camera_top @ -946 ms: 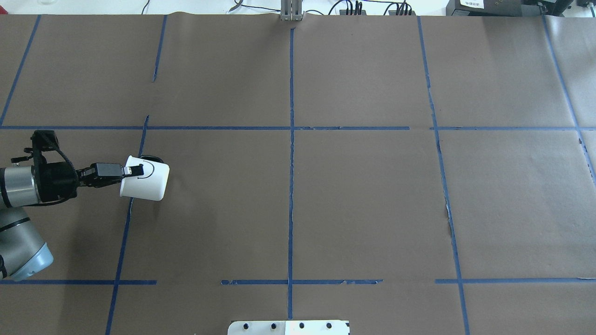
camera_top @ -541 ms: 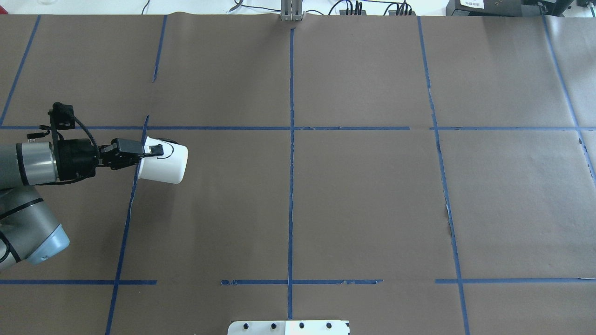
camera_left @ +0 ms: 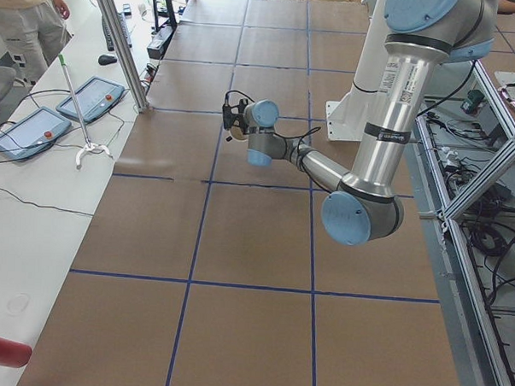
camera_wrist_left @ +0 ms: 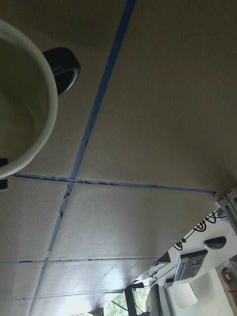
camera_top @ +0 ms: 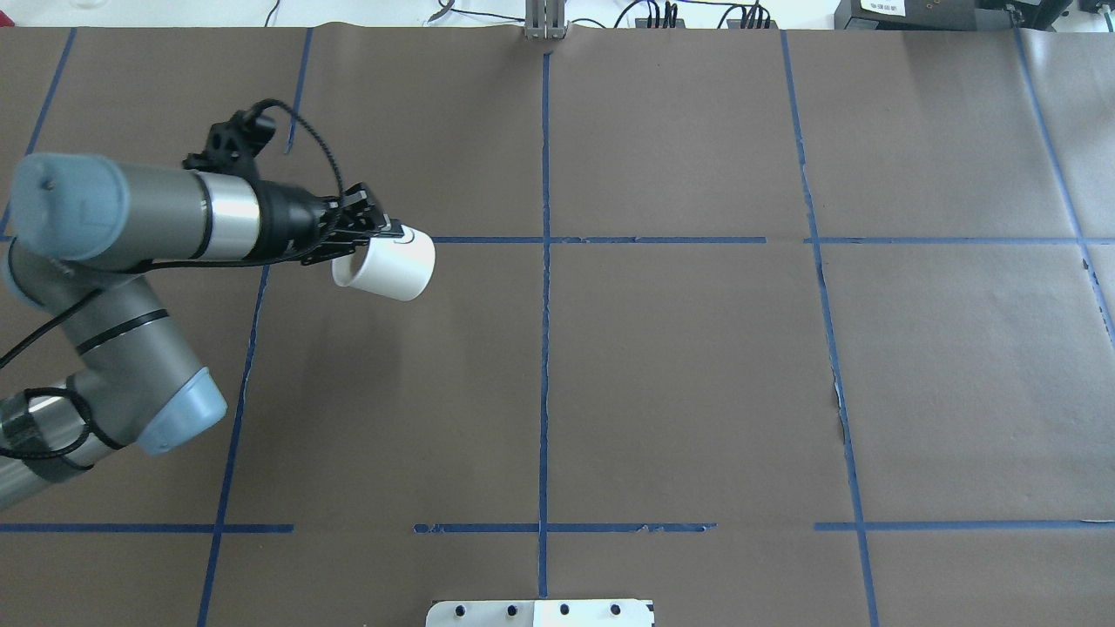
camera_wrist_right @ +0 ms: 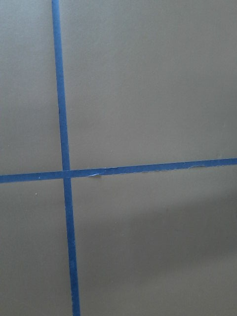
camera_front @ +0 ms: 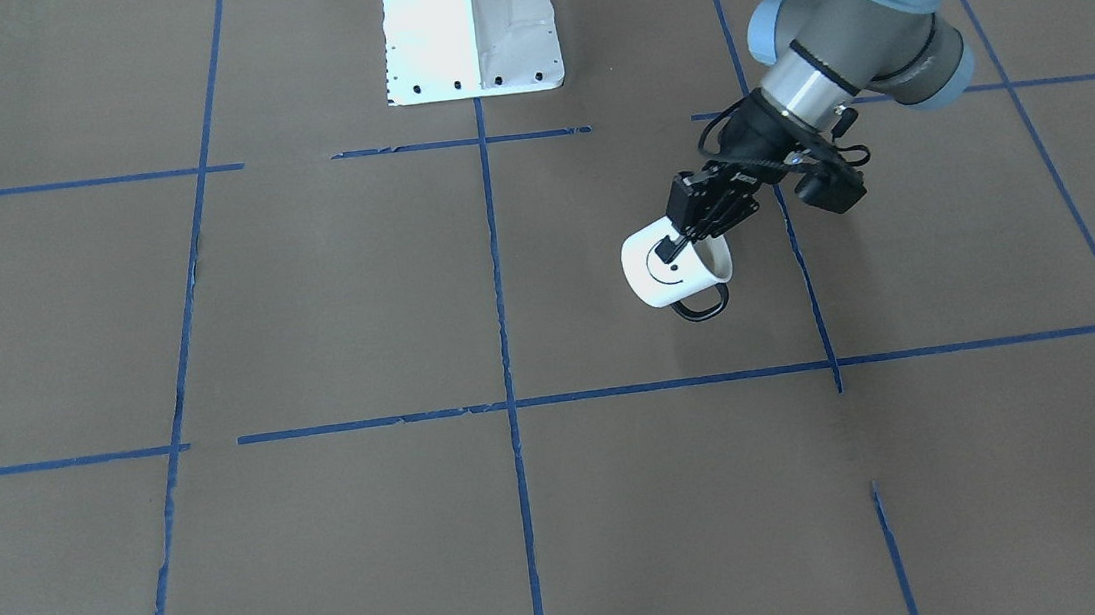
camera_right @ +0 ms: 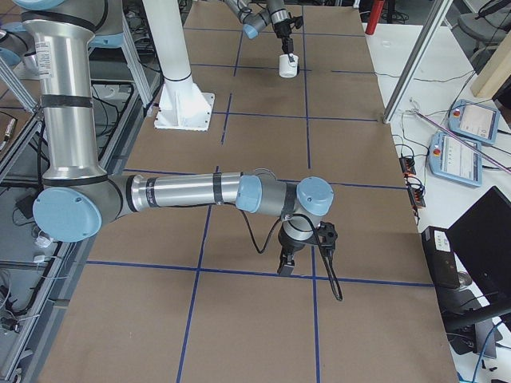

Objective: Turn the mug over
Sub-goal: 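Lift the mug with the left gripper and carry it toward the table center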

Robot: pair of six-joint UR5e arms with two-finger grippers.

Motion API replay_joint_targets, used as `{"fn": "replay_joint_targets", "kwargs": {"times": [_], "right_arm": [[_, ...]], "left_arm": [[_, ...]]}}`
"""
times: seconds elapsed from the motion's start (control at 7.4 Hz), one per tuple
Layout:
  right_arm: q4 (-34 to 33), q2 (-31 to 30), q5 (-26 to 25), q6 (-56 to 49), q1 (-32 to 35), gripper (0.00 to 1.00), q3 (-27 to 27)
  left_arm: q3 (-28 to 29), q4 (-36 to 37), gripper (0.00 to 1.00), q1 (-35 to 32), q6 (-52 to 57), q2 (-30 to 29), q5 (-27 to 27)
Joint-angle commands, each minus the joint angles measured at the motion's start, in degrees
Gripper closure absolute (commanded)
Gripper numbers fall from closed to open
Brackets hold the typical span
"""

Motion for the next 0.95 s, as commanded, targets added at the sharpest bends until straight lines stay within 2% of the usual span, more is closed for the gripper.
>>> {"fn": "replay_joint_targets", "kwargs": {"times": [0.0,0.14,0.27,0.41,0.54,0.81], "right_arm": [[0.0,0.0,0.0,0.0,0.0,0.00,0.0],[0.0,0.0,0.0,0.0,0.0,0.00,0.0],[0.0,0.0,0.0,0.0,0.0,0.00,0.0],[0.0,0.0,0.0,0.0,0.0,0.00,0.0],[0.0,0.0,0.0,0.0,0.0,0.00,0.0],[0.0,0.0,0.0,0.0,0.0,0.00,0.0]], "left_arm": [[1.0,26.4,1.00,2.7,2.7,-13.1,5.8],[3.1,34.7,1.00,5.5,5.0,-18.5,8.3],[7.9,37.8,1.00,8.0,5.8,-22.7,11.3],[13.8,41.7,1.00,10.0,7.1,-27.7,12.0],[15.3,42.0,1.00,12.7,8.1,-30.0,14.0],[18.5,42.3,1.00,15.5,8.2,-30.1,15.0]]}}
